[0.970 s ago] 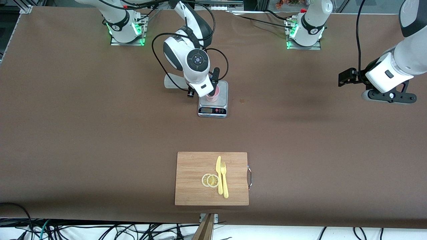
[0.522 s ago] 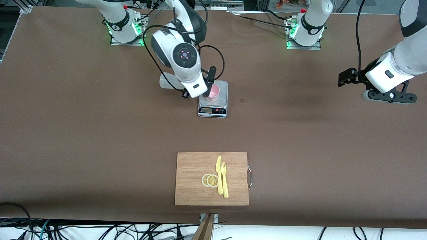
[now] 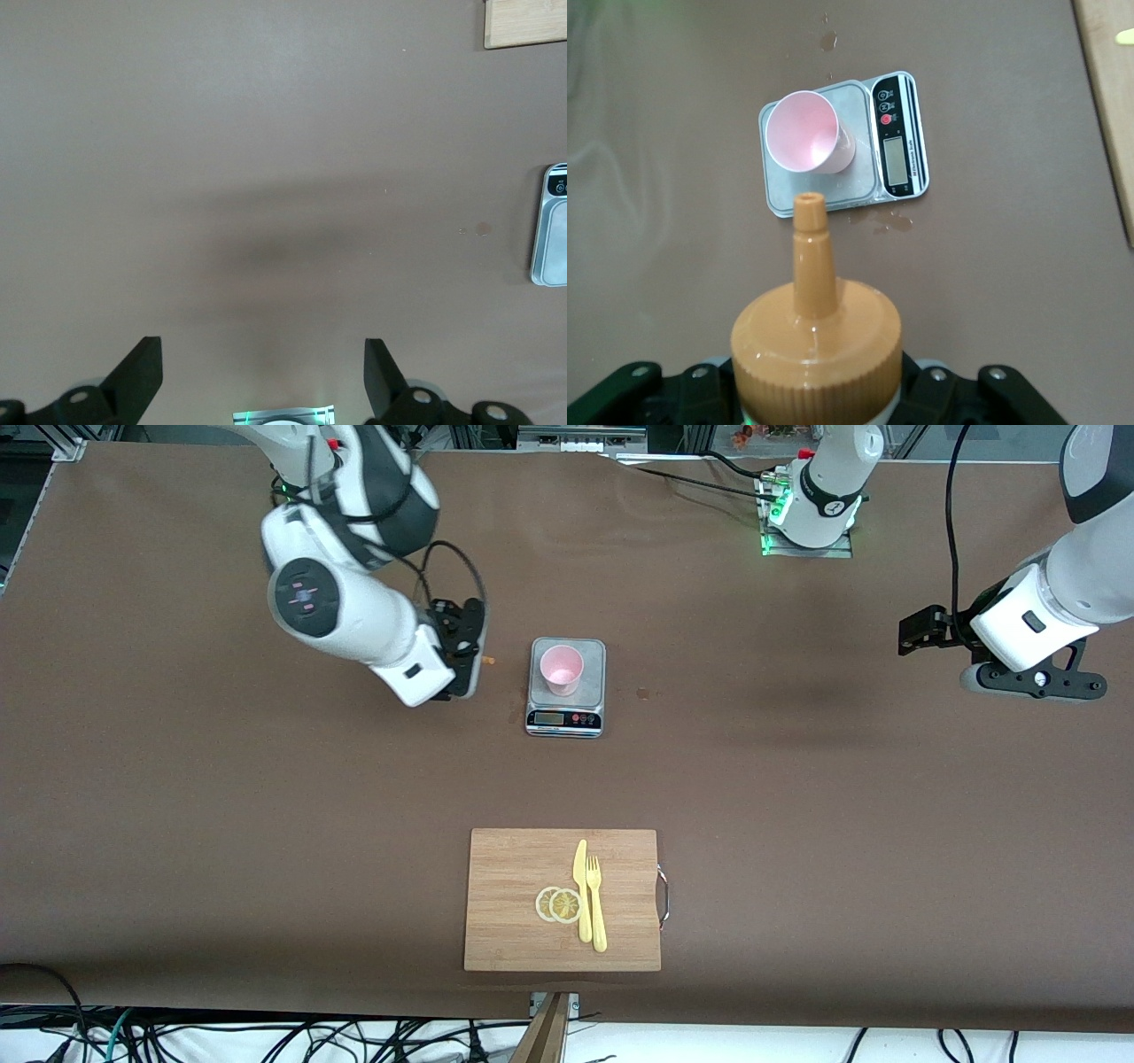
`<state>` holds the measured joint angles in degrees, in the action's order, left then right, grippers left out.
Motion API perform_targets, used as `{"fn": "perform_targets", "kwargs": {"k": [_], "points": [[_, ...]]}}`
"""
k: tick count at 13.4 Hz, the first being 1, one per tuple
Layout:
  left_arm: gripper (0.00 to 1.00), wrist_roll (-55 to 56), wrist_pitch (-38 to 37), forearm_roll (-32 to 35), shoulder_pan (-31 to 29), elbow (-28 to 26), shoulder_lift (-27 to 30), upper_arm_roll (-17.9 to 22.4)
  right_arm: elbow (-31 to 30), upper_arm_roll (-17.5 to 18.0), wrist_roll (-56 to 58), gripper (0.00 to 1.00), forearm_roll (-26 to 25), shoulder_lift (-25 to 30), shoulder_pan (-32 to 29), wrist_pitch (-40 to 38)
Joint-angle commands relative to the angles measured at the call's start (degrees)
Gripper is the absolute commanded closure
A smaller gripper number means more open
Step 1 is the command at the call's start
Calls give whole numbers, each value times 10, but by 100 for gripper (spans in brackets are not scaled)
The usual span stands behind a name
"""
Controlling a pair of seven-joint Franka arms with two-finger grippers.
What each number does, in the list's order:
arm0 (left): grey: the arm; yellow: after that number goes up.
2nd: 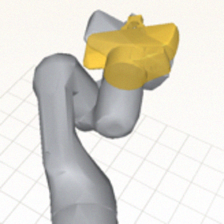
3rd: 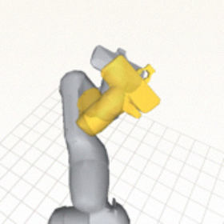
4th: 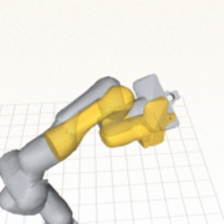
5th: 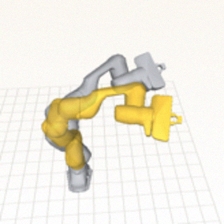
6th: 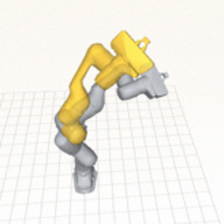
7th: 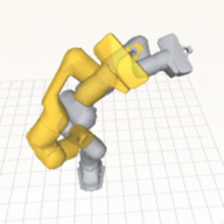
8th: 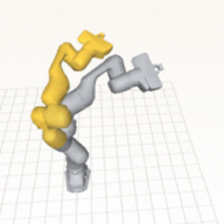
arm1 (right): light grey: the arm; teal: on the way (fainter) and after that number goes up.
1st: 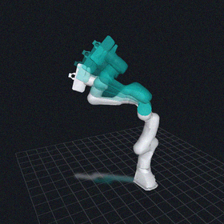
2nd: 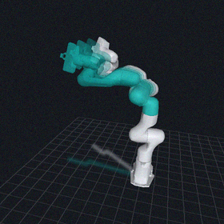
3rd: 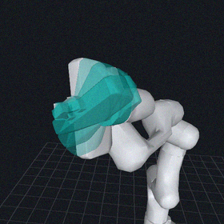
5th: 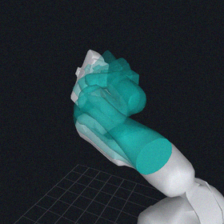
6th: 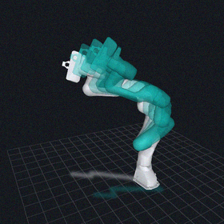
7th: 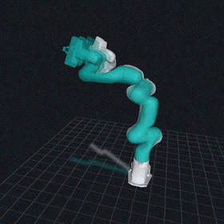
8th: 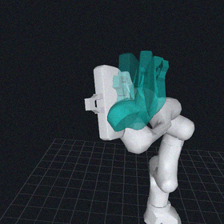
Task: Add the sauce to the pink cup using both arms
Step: 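Carry the bottle with the right gripper back beside its spot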
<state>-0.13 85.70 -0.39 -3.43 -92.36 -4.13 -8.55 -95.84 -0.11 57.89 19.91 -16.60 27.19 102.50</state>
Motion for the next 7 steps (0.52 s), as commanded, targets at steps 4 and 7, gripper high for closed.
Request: {"fn": "perform_targets", "kwargs": {"k": [4, 7], "points": [[0, 1, -17, 0, 0, 31, -2, -34, -23, 51, 180, 69, 88, 25, -158, -53], [0, -4, -24, 0, -1, 33, -1, -34, -23, 52, 272, 69, 120, 17, -218, -86]]}}
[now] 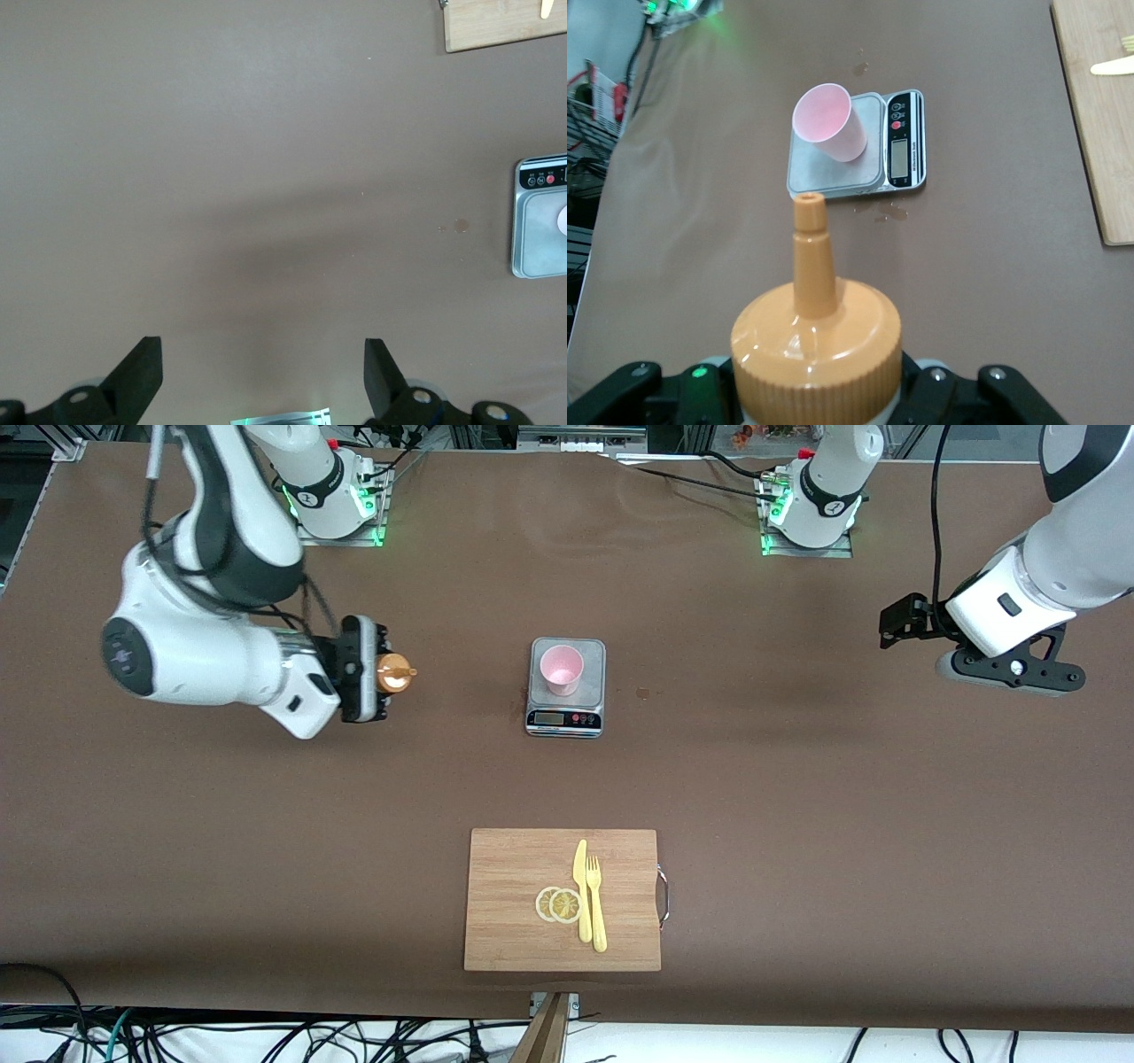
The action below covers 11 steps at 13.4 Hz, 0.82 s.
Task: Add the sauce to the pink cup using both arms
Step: 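Carry the bottle with the right gripper back beside its spot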
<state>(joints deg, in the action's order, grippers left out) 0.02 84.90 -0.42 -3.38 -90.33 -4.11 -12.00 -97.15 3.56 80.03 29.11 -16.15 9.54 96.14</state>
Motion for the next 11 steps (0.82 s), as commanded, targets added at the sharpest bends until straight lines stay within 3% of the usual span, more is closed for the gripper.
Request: {"fn": "perform_targets", "kwargs": {"k": [1, 7, 11], "points": [[0, -10, -18, 1, -1, 13, 2, 1, -10, 15, 84, 69, 40, 5, -57, -37], [0, -2, -58, 1, -8, 65, 0, 7, -42, 15, 311, 69, 77, -33, -160, -78], [0, -8, -57, 8, -12, 65, -17, 10, -59, 15, 461, 69, 89, -81, -222, -106]]}}
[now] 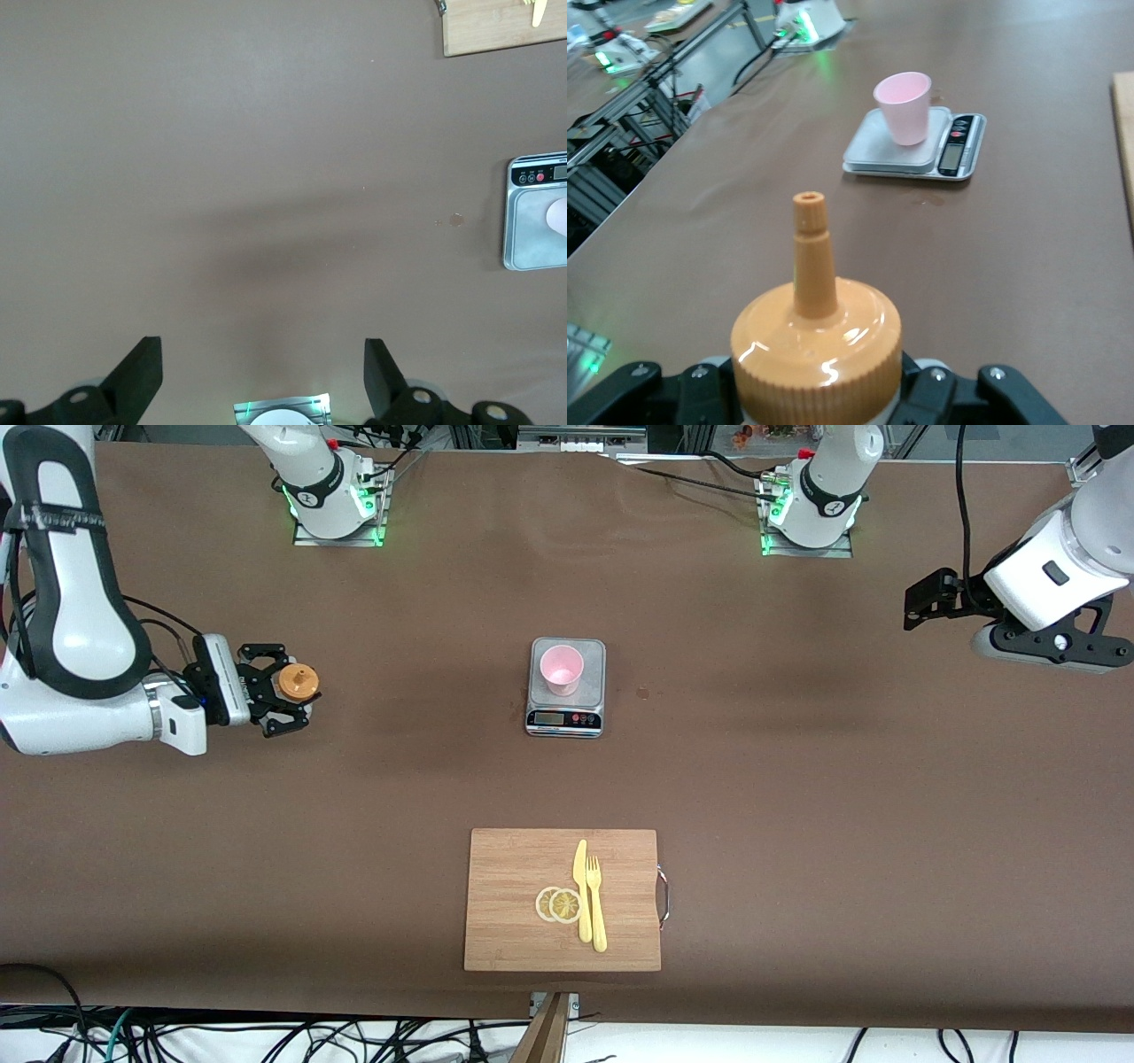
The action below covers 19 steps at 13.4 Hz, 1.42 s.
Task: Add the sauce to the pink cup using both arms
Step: 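Carry the bottle with the right gripper back beside its spot, then lower the bottle upright onto the table with the right gripper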
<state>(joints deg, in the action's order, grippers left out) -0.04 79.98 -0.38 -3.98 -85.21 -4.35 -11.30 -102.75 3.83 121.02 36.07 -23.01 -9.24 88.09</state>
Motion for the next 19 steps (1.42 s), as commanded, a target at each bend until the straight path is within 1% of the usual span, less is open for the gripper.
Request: {"fn": "perform_targets", "kwargs": {"k": [1, 4, 6, 8, 15, 17, 18, 19], "points": [[0, -7, -5, 7, -17, 15, -15, 4, -3, 13, 82, 69, 27, -28, -48, -37], [0, -7, -3, 38, -16, 17, -9, -6, -3, 12, 146, 69, 36, -58, -71, -50], [0, -7, -3, 42, -13, 18, -10, -7, -9, 13, 161, 69, 47, -69, -76, -58], [0, -7, -3, 42, -14, 18, -10, -4, -6, 12, 187, 69, 64, -108, -84, -70], [0, -8, -3, 40, -16, 18, -10, -1, -9, 13, 209, 68, 72, -159, -108, -95], [0, -8, -3, 40, -16, 18, -10, 0, -7, 13, 209, 67, 73, -165, -113, -95], [0, -8, -3, 42, -16, 18, -10, 0, -7, 13, 210, 61, 78, -164, -113, -95], [0, -8, -3, 42, -16, 18, -10, -1, -6, 13, 209, 48, 82, -164, -114, -96]]}}
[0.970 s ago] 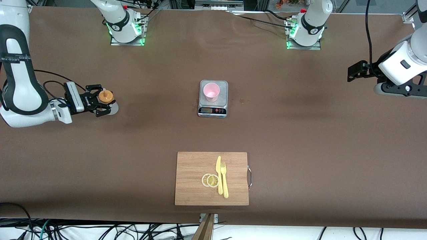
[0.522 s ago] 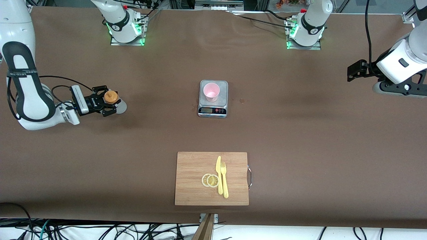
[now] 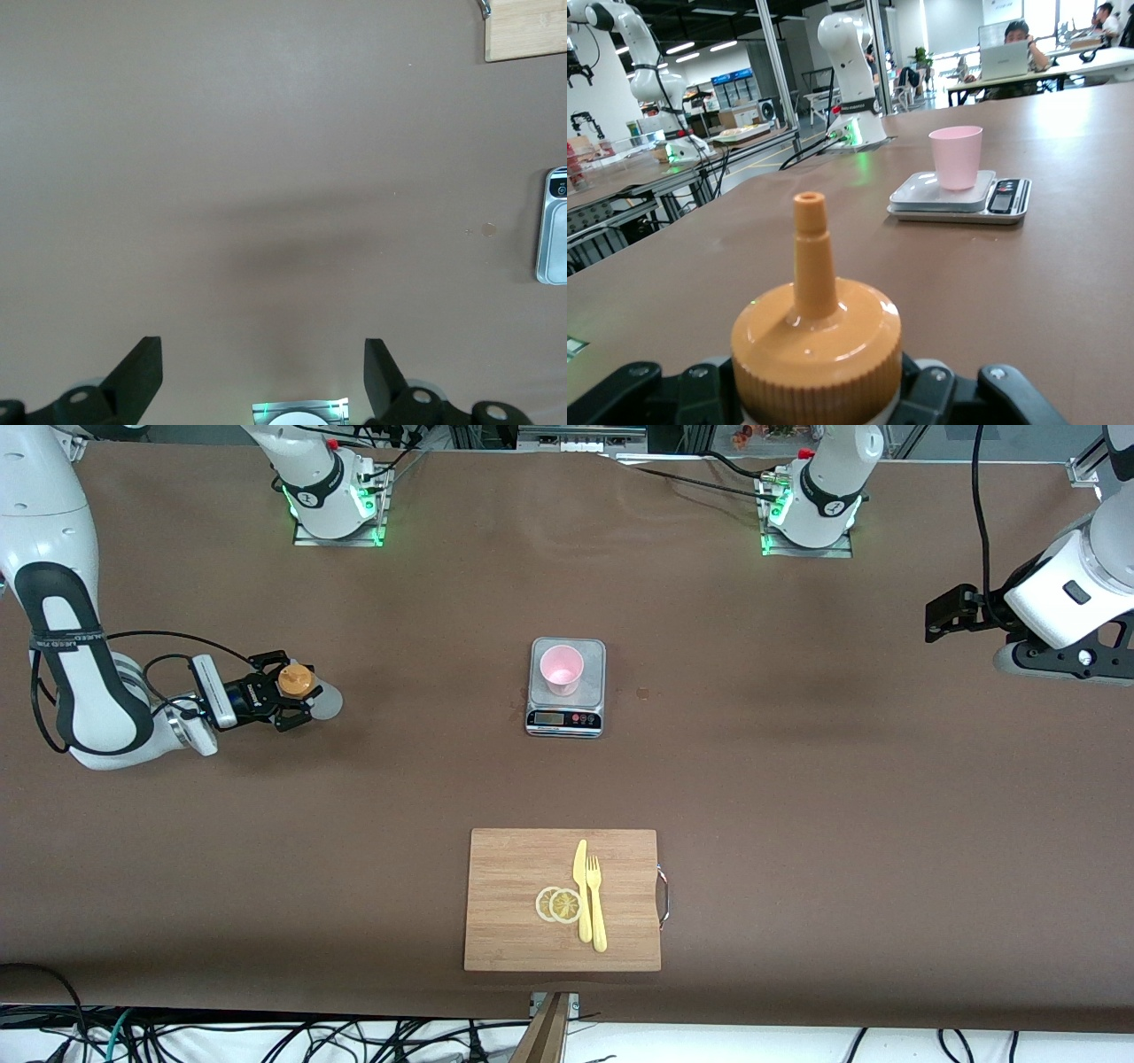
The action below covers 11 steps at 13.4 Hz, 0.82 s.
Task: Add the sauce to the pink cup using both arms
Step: 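Lower the bottle upright onto the table with the right gripper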
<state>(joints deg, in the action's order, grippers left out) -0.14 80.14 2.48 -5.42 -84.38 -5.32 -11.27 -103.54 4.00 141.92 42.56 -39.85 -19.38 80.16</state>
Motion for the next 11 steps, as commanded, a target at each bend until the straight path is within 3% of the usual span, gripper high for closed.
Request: {"fn": "perform_targets", "kwargs": {"k": [1, 2, 7, 11], "points": [[0, -7, -4, 13, -1, 10, 0, -2, 3, 11, -1, 22, 20, 5, -13, -17], [0, -7, -4, 13, -1, 10, 0, -2, 4, 11, -7, 0, 24, 5, -13, -17], [0, -7, -2, 14, 0, 10, -1, -4, 26, 9, -38, 0, 24, 13, -23, -30], [0, -7, -2, 13, 0, 10, -2, -4, 34, 7, -42, 0, -31, 45, -50, -41]]}}
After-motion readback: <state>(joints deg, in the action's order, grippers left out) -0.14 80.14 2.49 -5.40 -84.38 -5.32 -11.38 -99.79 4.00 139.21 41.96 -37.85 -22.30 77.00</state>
